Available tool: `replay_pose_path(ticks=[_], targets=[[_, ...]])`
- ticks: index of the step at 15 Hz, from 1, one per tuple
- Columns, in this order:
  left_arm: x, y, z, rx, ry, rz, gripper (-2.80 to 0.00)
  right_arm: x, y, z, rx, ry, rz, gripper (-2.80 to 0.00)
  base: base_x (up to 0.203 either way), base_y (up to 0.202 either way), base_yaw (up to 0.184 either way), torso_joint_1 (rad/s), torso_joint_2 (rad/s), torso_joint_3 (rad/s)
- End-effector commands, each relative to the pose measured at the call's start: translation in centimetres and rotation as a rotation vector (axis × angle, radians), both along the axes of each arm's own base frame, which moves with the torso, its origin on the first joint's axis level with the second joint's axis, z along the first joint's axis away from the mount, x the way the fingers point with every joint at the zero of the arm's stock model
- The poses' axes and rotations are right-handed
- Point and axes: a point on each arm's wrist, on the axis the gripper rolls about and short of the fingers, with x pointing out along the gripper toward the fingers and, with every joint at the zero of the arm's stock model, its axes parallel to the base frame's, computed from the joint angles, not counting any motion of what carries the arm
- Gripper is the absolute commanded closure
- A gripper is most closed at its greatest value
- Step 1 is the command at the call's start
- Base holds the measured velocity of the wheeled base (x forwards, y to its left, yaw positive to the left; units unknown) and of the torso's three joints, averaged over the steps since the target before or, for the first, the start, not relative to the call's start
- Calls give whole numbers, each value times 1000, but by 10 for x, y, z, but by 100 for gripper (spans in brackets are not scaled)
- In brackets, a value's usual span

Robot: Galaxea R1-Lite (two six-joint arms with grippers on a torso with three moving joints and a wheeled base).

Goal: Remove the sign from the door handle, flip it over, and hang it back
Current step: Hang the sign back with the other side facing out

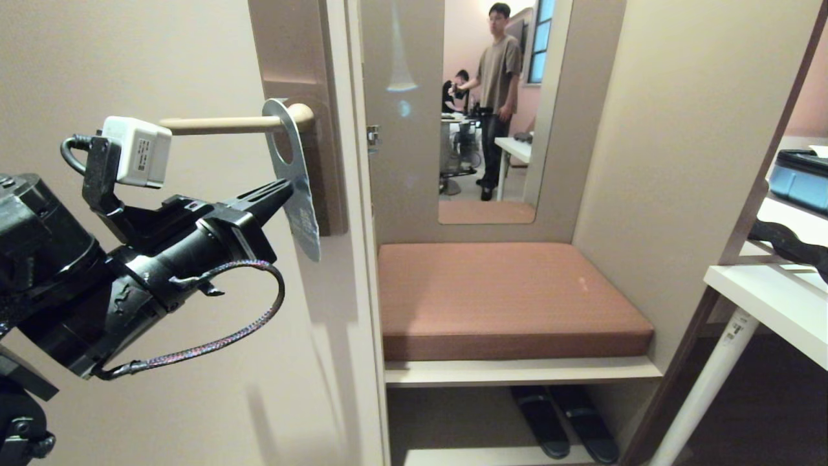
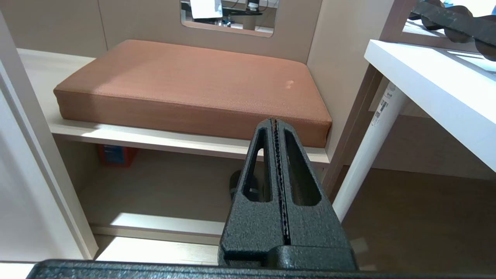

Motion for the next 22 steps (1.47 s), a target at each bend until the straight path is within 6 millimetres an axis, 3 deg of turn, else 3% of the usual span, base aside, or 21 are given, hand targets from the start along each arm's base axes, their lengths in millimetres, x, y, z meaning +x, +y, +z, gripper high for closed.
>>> replay_pose_path(ticks=[1,10,17,22], targets=[[-2,-4,1,-7,-12,-18,0,0,0,0,-1,0,0,0,0,0,0,0,0,0],[10,-11,-6,-2,17,-24,0,0,0,0,-1,0,0,0,0,0,0,0,0,0],[30,-20,2,-12,-12,-22,0,0,0,0,-1,0,0,0,0,0,0,0,0,0],[28,-19,3,-15,-17,-18,0,0,0,0,-1,0,0,0,0,0,0,0,0,0]])
